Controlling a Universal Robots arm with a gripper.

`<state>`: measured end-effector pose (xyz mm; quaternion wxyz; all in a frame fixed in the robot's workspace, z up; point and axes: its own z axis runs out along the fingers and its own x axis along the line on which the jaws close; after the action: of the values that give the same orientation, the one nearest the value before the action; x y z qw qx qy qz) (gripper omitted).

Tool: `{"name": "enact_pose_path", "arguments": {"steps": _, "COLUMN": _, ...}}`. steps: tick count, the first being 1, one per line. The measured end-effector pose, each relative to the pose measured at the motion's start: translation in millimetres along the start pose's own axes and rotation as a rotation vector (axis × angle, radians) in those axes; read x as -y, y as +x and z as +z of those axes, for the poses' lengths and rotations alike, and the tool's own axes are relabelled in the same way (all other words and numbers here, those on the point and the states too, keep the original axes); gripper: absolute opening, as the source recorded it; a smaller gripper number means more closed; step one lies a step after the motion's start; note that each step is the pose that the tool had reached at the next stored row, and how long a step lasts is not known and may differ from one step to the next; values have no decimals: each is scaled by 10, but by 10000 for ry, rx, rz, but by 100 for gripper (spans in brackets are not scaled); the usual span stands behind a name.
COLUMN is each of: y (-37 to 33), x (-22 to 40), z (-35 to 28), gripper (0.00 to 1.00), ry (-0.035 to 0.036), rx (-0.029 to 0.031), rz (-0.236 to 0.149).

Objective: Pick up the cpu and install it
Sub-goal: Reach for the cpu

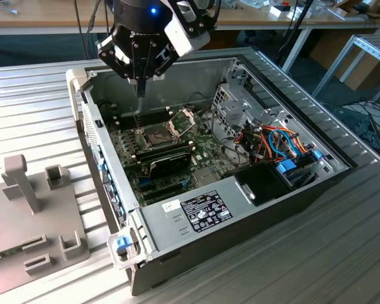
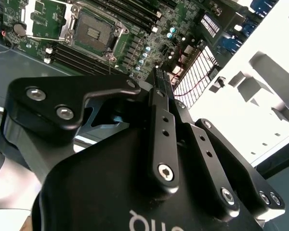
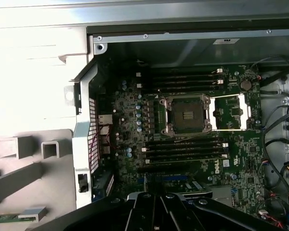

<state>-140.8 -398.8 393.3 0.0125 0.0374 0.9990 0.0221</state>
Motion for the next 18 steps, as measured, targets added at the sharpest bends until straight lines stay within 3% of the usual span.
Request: {"name": "enact_pose_path", "arguments": {"steps": 18, "y": 90, "x": 7, "z": -2, "gripper": 11, "ry": 0, "rx": 0, "rz": 0}}
